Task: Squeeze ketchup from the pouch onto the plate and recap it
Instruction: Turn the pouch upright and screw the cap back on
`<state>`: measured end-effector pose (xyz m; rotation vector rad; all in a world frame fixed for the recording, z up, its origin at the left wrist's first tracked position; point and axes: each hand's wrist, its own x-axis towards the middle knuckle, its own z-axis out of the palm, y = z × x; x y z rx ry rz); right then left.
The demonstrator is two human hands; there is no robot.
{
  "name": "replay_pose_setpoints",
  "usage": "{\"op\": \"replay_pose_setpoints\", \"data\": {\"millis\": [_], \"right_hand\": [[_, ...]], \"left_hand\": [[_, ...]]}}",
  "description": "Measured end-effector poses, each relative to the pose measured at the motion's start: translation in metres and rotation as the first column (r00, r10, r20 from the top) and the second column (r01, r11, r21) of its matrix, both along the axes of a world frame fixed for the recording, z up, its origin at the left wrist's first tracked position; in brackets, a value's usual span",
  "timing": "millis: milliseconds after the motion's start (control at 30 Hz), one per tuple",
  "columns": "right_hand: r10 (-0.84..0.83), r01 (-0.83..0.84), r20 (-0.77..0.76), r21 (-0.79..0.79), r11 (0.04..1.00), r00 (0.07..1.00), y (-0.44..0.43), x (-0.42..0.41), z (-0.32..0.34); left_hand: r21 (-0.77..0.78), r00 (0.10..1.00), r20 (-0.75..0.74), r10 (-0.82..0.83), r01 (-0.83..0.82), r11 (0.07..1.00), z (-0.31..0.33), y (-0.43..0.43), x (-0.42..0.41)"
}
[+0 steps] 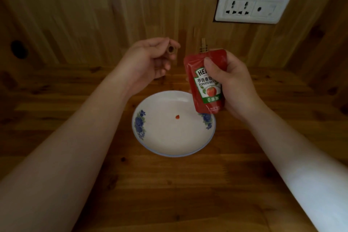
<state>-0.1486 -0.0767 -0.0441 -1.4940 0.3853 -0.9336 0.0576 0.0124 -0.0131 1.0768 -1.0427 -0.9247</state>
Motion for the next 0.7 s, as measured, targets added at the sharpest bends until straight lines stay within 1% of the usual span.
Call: {"op": "replay_pose_setpoints", "data": {"millis": [167,267,400,500,700], "right_hand": [[0.106,-0.106,0.001,0.087,0.991,0.994,0.006,0.003,0.0],[0.104,-0.102,-0.026,0.062,0.993,0.994,0.011,0.006,0.0],[0.144,-0.142,-0.06,0.036,0.989,0.988,0.015,0.006,0.001],[0.162,-0.16,-0.081,0.022,0.987,0.984,0.018,0.006,0.002],[0.135,-0.135,-0.098,0.005,0.991,0.986,0.021,0.006,0.005]], "left_hand": [[0.005,0.998,-0.041,-0.037,0.038,0.999,-0.001,-0.001,-0.001],[0.002,0.997,-0.061,-0.051,0.052,0.999,0.001,0.0,-0.002],[-0.004,0.995,-0.068,-0.071,0.071,0.997,0.003,-0.001,-0.006],[-0.02,0.997,-0.024,-0.069,0.069,0.997,0.005,0.0,-0.01],[-0.062,0.995,0.076,-0.071,0.076,0.995,0.008,0.002,-0.017]]}}
